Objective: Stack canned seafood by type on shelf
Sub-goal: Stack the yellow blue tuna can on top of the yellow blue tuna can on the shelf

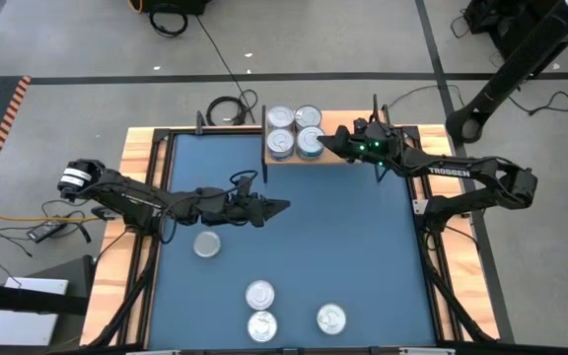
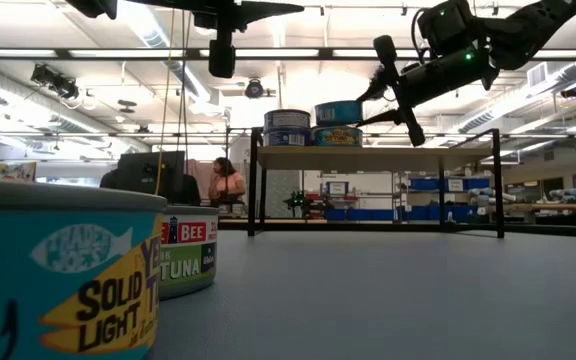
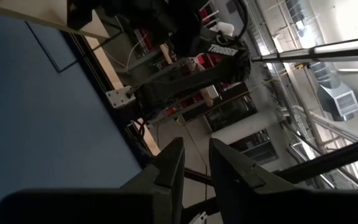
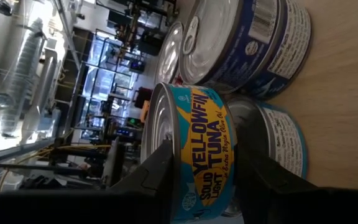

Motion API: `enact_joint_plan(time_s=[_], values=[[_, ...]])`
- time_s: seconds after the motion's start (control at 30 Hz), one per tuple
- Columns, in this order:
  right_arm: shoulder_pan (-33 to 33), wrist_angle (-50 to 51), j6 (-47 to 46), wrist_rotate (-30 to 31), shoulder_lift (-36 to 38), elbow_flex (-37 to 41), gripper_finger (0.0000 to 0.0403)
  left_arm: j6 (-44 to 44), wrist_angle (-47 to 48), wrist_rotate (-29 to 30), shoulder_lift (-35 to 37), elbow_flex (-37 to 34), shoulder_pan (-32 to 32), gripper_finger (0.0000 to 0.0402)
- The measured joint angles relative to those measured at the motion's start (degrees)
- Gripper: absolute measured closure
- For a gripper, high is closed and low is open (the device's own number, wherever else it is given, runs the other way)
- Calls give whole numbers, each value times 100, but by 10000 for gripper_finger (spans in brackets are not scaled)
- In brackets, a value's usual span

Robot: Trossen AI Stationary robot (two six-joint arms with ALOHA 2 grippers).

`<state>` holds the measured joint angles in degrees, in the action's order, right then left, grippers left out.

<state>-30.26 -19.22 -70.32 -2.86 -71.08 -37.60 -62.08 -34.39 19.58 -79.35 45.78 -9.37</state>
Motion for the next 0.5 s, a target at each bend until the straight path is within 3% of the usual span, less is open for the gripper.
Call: enact_joint_plan(time_s=[0.5], values=[[-57, 245, 30, -56, 6, -13, 279, 7, 4, 30, 2, 2, 1, 323]])
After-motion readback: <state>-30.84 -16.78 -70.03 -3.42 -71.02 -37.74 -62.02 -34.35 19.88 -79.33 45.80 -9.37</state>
